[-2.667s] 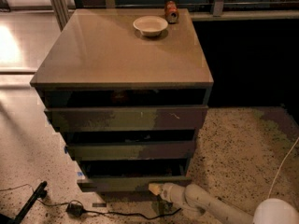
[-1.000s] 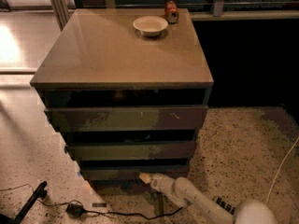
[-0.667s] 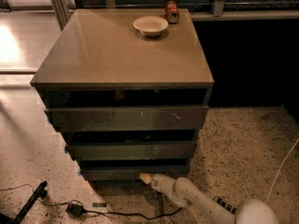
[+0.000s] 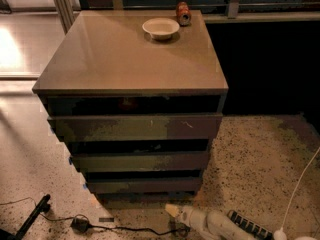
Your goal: Close bottom drawer
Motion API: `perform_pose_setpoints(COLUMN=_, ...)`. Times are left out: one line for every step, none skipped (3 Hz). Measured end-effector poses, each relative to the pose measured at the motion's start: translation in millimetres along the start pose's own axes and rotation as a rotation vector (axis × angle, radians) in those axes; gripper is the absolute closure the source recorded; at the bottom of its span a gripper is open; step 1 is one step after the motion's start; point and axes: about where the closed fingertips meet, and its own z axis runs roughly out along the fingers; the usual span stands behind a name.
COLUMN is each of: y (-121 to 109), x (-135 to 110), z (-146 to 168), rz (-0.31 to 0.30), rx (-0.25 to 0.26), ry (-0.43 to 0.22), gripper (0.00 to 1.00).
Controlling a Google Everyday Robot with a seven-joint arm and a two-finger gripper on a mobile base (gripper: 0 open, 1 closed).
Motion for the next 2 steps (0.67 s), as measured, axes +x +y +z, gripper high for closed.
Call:
perform_pose_setpoints(y=-16.7, x=32.3, z=-57.3, rz=0.083, rx=0.023, ry=-0.032, gripper=0.97)
perform_pose_setpoints(y=-18.6, x=31.4, z=-59.3, rz=0.085, rx=0.026, ry=-0.037, gripper=0.74)
